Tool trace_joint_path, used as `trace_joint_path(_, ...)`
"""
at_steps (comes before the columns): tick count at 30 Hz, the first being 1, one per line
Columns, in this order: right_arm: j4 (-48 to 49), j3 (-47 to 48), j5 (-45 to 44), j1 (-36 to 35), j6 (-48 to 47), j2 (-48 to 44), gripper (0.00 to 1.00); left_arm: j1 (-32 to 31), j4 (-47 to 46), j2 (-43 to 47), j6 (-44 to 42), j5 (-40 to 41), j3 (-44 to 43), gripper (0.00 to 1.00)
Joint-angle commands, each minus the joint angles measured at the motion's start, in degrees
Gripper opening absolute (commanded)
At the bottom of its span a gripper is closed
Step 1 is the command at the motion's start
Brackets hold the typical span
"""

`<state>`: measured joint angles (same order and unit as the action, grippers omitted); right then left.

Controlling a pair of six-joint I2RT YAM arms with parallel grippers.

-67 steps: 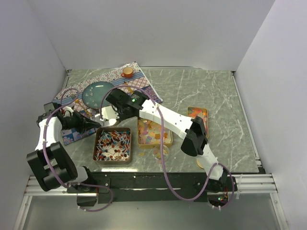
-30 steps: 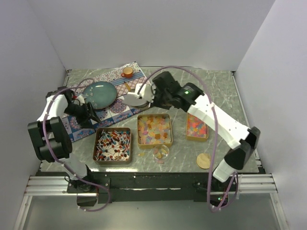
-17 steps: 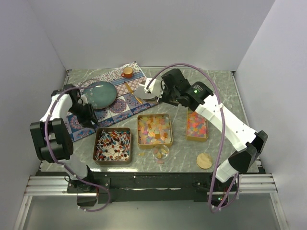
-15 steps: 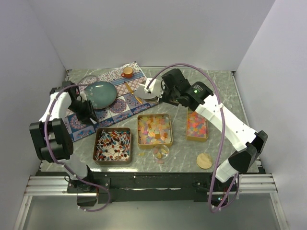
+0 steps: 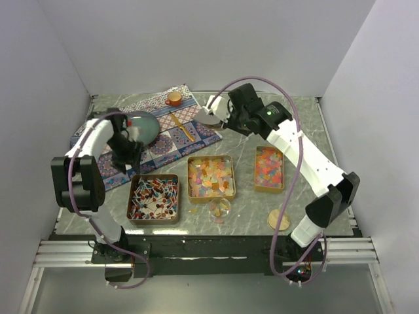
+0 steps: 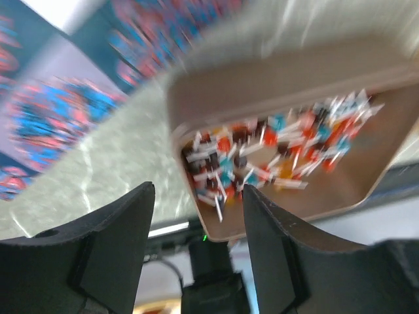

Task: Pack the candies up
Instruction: Move the storage box to the center of the board.

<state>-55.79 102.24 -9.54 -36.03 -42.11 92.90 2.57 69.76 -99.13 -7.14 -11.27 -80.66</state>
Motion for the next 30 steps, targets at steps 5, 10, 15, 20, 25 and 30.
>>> trace_joint_path(5,2.35,6.13,2.07,1.23,2.56,2.28,0.00,-1.16,0.65,-1.32,-4.38,8.45,5.25,0.61)
trace_joint_path(10,2.09,7.71,1.28,1.31,2.47,3.07,0.00,-1.25,-2.17,-4.48,-3.94,8.11,4.90,0.55)
trace_joint_path(15,1.56,7.19,0.58,1.23,2.21,2.46,0.00,-1.95,-3.13,-9.06,-0.53,3.90,3.32,0.48)
trace_joint_path(20,1.82,5.08,-1.18,1.23,1.94,0.79,0.00,-2.22,-4.10,-11.69,2.99,2.48,2.44,0.35)
trace_joint_path(25,2.00,4.64,-2.50,1.31,1.68,0.09,0.00,-3.43,-3.31,-14.68,6.78,-1.99,-2.65,0.17)
trace_joint_path(30,2.26,3.59,-3.38,1.31,1.50,0.00,0.00,-6.08,-3.75,-17.23,9.60,-5.87,-7.49,0.01)
